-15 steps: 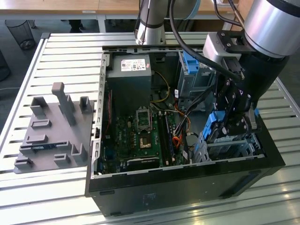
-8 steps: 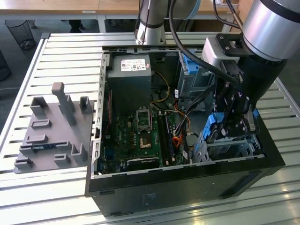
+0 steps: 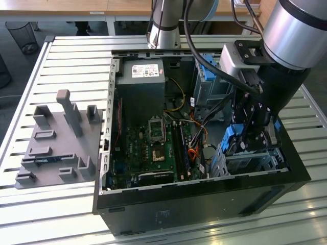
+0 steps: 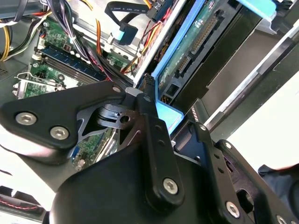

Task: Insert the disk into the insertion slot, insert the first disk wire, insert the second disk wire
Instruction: 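Insert the disk into the insertion slot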

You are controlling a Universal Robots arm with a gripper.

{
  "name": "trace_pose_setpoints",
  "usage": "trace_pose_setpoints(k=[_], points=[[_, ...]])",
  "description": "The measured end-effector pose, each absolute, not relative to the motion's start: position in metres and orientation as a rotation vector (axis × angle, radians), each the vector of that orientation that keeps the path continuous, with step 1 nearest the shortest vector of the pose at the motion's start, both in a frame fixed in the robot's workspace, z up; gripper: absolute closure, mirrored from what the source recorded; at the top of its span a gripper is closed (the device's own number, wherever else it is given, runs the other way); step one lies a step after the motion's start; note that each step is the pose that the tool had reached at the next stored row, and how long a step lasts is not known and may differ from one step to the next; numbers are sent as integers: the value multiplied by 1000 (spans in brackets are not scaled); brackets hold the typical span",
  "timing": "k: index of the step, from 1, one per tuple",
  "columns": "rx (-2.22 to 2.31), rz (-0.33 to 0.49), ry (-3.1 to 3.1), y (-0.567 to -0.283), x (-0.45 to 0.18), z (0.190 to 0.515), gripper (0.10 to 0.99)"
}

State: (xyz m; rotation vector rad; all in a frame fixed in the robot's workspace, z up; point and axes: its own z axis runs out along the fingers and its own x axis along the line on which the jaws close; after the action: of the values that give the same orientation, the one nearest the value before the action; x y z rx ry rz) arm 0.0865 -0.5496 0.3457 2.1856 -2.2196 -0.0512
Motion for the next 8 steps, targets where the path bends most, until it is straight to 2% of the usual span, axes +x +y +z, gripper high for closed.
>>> trace_pose_setpoints(k=[8], points=[[2185,-52,-2219,-550,87,341,722]])
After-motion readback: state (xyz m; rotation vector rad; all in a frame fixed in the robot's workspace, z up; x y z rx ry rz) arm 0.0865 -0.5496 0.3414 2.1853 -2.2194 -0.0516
